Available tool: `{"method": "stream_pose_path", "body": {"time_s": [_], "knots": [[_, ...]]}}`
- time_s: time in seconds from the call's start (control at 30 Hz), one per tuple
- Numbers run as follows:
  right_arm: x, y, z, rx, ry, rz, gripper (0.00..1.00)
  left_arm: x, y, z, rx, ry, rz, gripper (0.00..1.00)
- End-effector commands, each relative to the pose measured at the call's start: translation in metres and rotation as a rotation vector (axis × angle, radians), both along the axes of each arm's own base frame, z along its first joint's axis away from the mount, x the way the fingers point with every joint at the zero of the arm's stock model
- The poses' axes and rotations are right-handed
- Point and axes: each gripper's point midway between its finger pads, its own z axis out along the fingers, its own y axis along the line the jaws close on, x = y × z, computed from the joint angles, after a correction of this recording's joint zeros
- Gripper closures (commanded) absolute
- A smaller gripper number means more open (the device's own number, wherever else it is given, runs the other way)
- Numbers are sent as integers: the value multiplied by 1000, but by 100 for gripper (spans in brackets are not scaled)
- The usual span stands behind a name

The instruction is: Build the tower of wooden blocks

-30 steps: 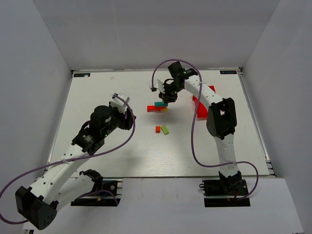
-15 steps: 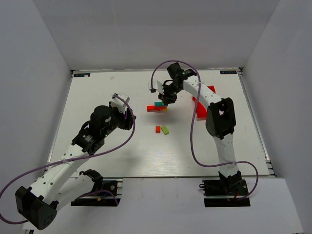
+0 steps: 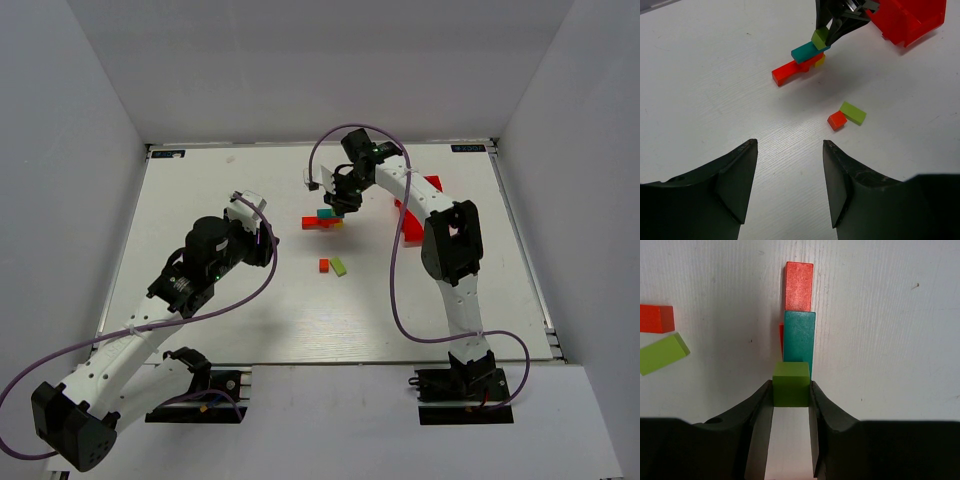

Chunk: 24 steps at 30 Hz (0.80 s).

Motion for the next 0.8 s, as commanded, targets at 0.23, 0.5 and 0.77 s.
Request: {"method": "stream_pose_path", "body": {"time_s": [0.23, 0.5, 0.77], "knots": [[9, 7, 8, 19, -30, -12, 69, -1, 0, 8, -17, -29, -9, 35], [12, 7, 5, 16, -32, -19, 68, -1, 0, 8, -17, -29, -9, 35], [12, 8, 5, 19, -29, -23, 66, -1, 0, 8, -17, -29, -9, 35]]}}
